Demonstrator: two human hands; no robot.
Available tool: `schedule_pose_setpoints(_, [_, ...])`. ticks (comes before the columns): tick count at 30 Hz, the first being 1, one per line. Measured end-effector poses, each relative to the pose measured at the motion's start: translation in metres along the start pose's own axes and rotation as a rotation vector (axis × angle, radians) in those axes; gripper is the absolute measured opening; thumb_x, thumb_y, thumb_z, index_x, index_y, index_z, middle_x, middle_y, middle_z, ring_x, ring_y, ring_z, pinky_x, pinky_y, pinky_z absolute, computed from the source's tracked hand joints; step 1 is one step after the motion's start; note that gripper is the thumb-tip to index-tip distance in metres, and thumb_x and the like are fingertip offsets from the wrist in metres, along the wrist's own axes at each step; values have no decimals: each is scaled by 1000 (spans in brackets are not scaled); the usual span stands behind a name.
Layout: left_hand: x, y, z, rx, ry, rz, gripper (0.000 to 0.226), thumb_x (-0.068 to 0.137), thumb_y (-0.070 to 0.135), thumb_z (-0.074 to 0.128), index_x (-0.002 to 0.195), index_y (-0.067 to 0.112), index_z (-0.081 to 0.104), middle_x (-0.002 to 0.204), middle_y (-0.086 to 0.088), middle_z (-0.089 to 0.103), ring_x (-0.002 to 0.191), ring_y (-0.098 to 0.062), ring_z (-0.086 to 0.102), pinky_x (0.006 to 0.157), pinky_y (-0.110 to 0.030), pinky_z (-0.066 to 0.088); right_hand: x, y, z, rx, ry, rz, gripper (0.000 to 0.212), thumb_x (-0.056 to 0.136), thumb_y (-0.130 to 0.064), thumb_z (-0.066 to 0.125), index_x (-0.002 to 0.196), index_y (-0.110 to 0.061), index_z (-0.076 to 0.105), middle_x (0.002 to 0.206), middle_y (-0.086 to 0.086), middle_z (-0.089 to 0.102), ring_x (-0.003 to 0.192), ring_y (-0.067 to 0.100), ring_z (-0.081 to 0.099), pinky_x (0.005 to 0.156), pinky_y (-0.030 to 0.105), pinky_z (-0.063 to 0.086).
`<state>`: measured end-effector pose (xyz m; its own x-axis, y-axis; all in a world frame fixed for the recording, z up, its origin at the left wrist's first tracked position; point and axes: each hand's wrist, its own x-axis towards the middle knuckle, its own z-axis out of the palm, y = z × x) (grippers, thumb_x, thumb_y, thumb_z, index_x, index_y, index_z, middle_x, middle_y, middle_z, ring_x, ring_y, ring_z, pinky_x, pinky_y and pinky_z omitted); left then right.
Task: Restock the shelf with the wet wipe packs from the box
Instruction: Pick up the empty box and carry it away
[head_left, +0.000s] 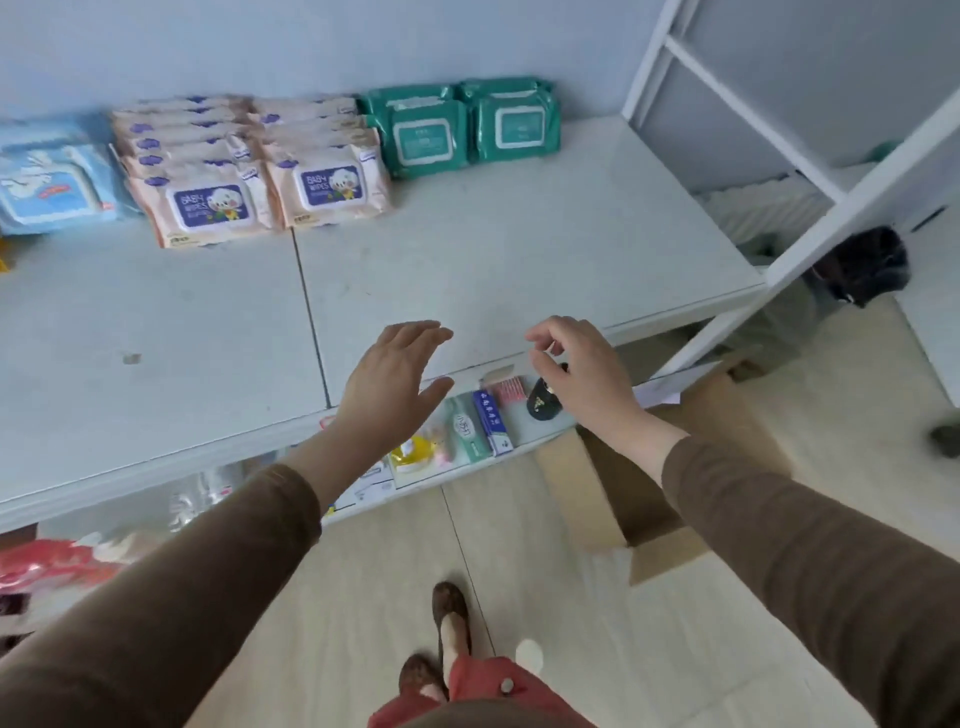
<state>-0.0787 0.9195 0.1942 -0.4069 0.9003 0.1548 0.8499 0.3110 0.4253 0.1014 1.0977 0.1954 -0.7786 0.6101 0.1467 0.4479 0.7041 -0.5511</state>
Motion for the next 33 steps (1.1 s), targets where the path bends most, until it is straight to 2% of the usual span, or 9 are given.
schedule_pose_setpoints(3, [1, 42, 32, -70, -10, 39, 48, 91, 27, 65, 137, 18, 53, 139, 2, 54, 128, -21, 44, 105, -34, 41, -32, 45, -19, 47, 12, 120, 11, 97, -23, 60, 108, -24, 64, 100, -12, 63, 88, 0, 54, 75, 19, 47])
schedule_pose_setpoints(6, [-3, 76, 67, -122, -35, 32, 45, 90, 23, 65, 134, 21, 55, 134, 5, 55, 125, -18, 44, 98, -31, 42, -58, 95, -38, 55, -39, 199, 15, 98, -25, 59, 111, -22, 63, 104, -8, 64, 94, 6, 58, 82, 27, 51])
schedule_pose_setpoints(11, [-8, 118, 144, -112, -176, -46, 49, 89, 31, 65, 136, 22, 51, 134, 3, 53, 126, -22, 44, 99, -34, 40, -89, 202, -62, 12, -177, 331, 26, 97, -32, 58, 123, -29, 56, 114, -11, 60, 106, 11, 59, 89, 36, 54])
schedule_pose_setpoints(14, [-4, 138, 203, -100, -278, -150, 53, 89, 36, 66, 137, 21, 49, 135, 0, 54, 125, -25, 48, 98, -38, 42, -95, 277, -73, -7, -304, 435, 45, 96, -35, 62, 137, -28, 47, 136, -4, 53, 123, 15, 53, 91, 31, 46])
schedule_pose_setpoints(17, [9, 163, 266, -113, -377, -302, 58, 90, 38, 66, 141, 21, 46, 141, -4, 51, 128, -26, 46, 104, -41, 41, -95, 357, -85, -57, -393, 481, 58, 93, -42, 62, 145, -29, 40, 147, -1, 48, 130, 20, 50, 92, 32, 44])
schedule_pose_setpoints(21, [26, 199, 347, -89, -448, -487, 59, 91, 41, 64, 143, 21, 45, 146, -5, 48, 132, -26, 45, 107, -40, 38, -87, 465, -95, -85, -498, 505, 65, 92, -46, 61, 149, -26, 36, 152, 2, 44, 136, 24, 45, 104, 39, 43])
schedule_pose_setpoints(26, [35, 221, 434, -94, -510, -685, 65, 92, 40, 64, 147, 18, 39, 150, -6, 44, 134, -28, 45, 108, -43, 41, -72, 578, -90, -110, -547, 530, 67, 94, -41, 61, 152, -21, 33, 154, 6, 41, 137, 28, 45, 103, 38, 41])
schedule_pose_setpoints(29, [40, 222, 477, -93, -527, -775, 69, 93, 39, 63, 151, 16, 33, 152, -8, 41, 136, -29, 43, 109, -44, 40, -65, 632, -78, -122, -571, 569, 67, 94, -39, 60, 152, -20, 32, 150, 10, 44, 127, 32, 53, 93, 36, 45])
schedule_pose_setpoints(33, [42, 211, 528, -95, -520, -866, 74, 92, 38, 64, 152, 14, 28, 150, -12, 43, 133, -32, 46, 107, -46, 42, -63, 696, -57, -163, -573, 643, 74, 94, -36, 61, 156, -20, 24, 156, 9, 37, 137, 33, 44, 104, 40, 42])
